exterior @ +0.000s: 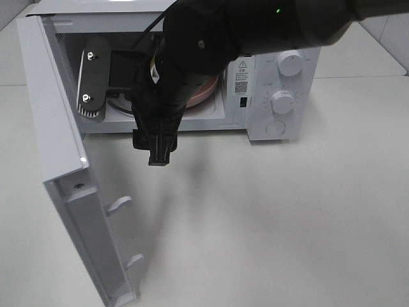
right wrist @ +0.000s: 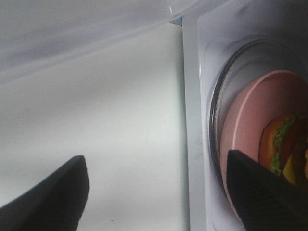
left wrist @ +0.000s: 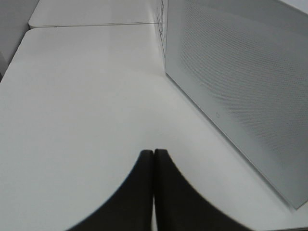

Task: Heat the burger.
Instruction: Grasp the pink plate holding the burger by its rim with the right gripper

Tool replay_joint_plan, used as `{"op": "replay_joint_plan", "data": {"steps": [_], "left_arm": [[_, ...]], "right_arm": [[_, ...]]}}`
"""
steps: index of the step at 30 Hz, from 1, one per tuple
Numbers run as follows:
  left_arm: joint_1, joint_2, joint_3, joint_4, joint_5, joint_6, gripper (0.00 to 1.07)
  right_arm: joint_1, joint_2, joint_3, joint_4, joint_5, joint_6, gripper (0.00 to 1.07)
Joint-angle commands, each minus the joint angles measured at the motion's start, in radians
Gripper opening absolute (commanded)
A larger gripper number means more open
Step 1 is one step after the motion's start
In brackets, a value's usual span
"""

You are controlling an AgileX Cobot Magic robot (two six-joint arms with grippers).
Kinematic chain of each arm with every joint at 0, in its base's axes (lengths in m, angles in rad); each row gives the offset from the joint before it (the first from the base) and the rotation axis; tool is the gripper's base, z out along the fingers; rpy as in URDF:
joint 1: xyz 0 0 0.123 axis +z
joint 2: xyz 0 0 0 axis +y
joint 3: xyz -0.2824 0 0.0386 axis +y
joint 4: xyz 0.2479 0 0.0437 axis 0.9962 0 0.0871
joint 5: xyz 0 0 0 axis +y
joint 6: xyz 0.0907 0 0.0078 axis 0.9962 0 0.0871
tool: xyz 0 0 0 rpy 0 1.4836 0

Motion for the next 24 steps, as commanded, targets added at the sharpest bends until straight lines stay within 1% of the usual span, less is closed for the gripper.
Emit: {"op": "replay_joint_plan", "data": {"steps": [1, 3, 4, 6, 19, 21, 24], "left_arm": [[0.001, -0.02, 0.004, 0.002, -0.016, -0.006, 0.0], [0.001, -0.02, 0.004, 0.002, -0.016, -0.006, 0.0], [0.001, -0.02, 0.004, 0.002, -0.016, -0.006, 0.0], [0.001, -0.02, 0.004, 0.002, -0.016, -0.006, 0.0], [0.001, -0.02, 0.004, 0.002, -0.016, -0.006, 0.0], [0.001, -0.02, 0.004, 0.002, -0.016, -0.006, 0.0], [0.001, -0.02, 0.004, 0.002, -0.016, -0.006, 0.0]], "right_arm": [[0.004, 0.045, -0.04, -0.131, -0.022, 0.129, 0.76], [0.004, 0.055, -0.05, -0.144, -0.019, 0.148, 0.76], [0.004, 0.073, -0.073, -0.183, -0.013, 0.185, 0.76], [0.004, 0.084, -0.091, -0.201, -0.012, 0.206, 0.76], [0.002, 0.131, -0.159, -0.214, 0.003, 0.207, 0.76], [0.001, 0.15, -0.162, -0.257, 0.0, 0.207, 0.76], [0.001, 0.164, -0.17, -0.271, 0.003, 0.217, 0.76]]}}
